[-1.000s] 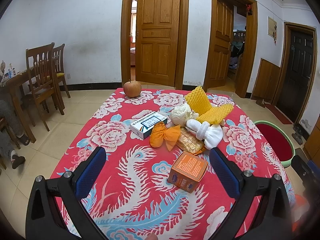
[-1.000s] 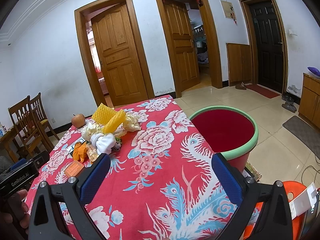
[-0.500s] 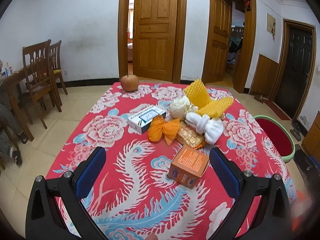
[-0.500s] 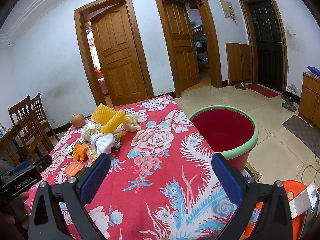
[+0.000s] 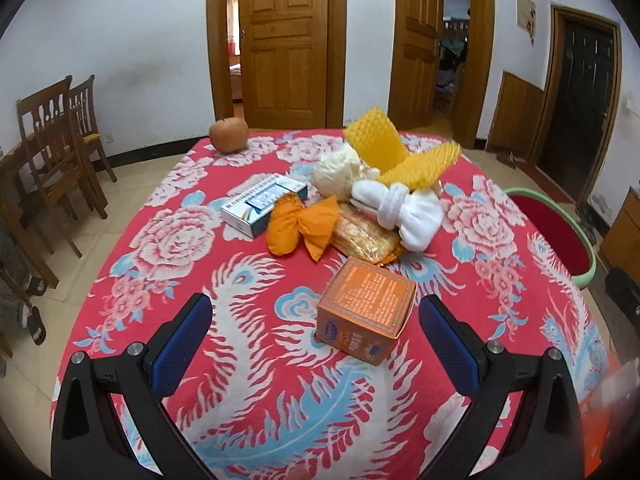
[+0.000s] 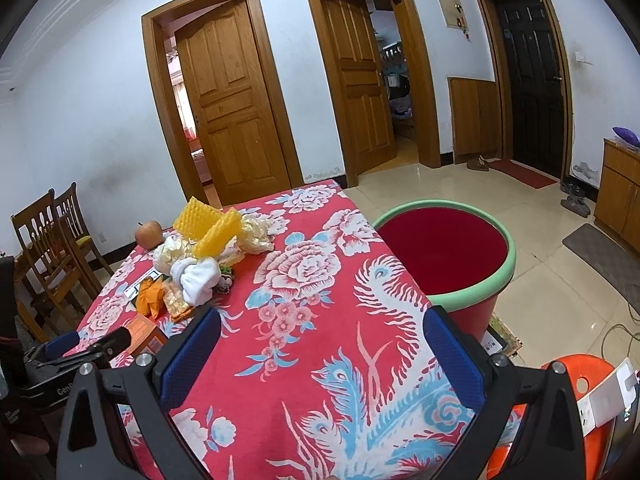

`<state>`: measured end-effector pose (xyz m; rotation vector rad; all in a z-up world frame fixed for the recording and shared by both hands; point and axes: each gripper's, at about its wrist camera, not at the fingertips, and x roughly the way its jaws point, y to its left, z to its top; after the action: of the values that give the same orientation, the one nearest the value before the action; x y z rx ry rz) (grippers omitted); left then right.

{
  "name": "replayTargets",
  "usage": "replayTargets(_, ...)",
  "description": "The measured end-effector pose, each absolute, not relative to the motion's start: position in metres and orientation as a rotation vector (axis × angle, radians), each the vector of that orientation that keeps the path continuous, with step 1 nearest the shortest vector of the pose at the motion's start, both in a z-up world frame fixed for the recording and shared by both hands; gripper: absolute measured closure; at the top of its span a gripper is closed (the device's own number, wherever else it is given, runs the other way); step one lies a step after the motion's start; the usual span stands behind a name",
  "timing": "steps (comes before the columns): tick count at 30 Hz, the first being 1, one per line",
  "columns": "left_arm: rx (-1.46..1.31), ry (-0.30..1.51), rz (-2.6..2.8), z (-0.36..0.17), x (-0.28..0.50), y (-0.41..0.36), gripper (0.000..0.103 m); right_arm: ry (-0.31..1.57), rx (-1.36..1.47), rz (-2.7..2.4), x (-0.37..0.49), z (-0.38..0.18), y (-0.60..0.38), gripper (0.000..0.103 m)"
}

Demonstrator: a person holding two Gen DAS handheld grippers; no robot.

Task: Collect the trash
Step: 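Grasp the small orange box with the left gripper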

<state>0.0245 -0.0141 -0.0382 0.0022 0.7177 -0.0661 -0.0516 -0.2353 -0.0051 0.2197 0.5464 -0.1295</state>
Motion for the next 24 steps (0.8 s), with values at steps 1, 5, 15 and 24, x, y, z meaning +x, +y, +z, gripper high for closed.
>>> replayTargets(1,0.003,0.732,-0.076,-0.041,0.028,-0.016,0.001,0.552,0.221,-0.132,-0.051,-0.007,-0.235,0.000)
replayTargets(5,0.009,0.761,-0.110,-0.051,0.036,-0.021,0.007,0.573,0.224,-0.140,-0.046,-0.013,-0.237,0.000)
replayTargets(15,-0.020,0.795,-0.182,-0.061,0.044,-0.023,0.027,0.612,0.215,-0.154,-0.037,-0.022,-0.237,0.000)
replayTargets(24,-0.025,0.773,-0.217,-0.053,0.045,-0.019,0.048,0.622,0.191,-0.118,-0.028,-0.018,-0.229,0.000)
